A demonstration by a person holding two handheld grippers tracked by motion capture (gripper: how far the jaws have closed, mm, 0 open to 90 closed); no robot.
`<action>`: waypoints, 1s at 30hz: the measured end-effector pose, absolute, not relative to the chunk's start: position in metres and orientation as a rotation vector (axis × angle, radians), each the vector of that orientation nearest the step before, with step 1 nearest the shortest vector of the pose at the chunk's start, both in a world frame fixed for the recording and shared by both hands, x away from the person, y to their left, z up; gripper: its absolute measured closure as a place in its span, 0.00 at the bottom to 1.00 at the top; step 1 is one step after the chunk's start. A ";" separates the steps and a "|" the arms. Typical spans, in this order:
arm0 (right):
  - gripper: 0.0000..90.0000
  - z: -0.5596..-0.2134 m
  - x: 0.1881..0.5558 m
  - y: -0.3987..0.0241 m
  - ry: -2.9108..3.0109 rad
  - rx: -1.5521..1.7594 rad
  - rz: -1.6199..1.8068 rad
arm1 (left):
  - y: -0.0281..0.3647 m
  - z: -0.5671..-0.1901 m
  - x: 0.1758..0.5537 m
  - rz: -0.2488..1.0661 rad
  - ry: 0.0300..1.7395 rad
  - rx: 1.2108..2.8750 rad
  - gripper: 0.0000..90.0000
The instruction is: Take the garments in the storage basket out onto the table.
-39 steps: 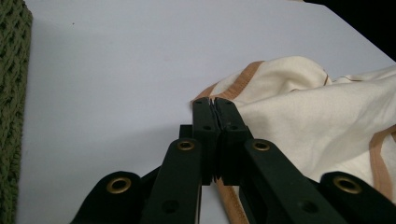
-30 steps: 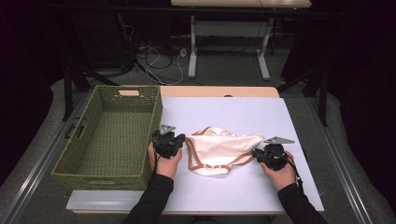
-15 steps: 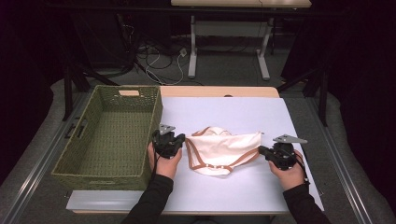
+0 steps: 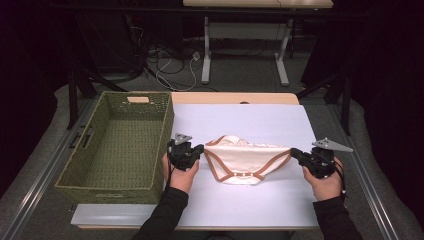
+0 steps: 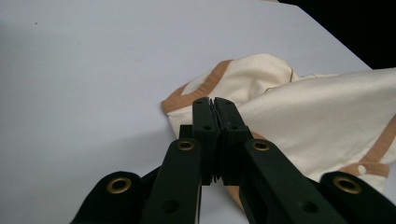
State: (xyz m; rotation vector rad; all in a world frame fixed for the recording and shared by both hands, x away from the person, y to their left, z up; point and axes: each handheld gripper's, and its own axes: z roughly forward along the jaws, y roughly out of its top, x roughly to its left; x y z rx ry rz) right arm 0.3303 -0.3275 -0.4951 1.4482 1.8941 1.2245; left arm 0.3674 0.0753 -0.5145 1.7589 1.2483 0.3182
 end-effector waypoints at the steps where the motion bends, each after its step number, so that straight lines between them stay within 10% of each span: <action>1: 0.98 -0.494 0.330 -0.329 1.887 1.447 1.232 | 0.075 -0.514 0.367 0.316 1.251 1.760 0.98; 20: 0.98 -0.507 0.348 -0.315 1.913 1.450 1.212 | 0.074 -0.511 0.374 0.372 1.245 1.774 0.96; 30: 0.86 -0.509 0.345 -0.310 1.915 1.394 1.181 | 0.071 -0.511 0.366 0.387 1.194 1.796 0.75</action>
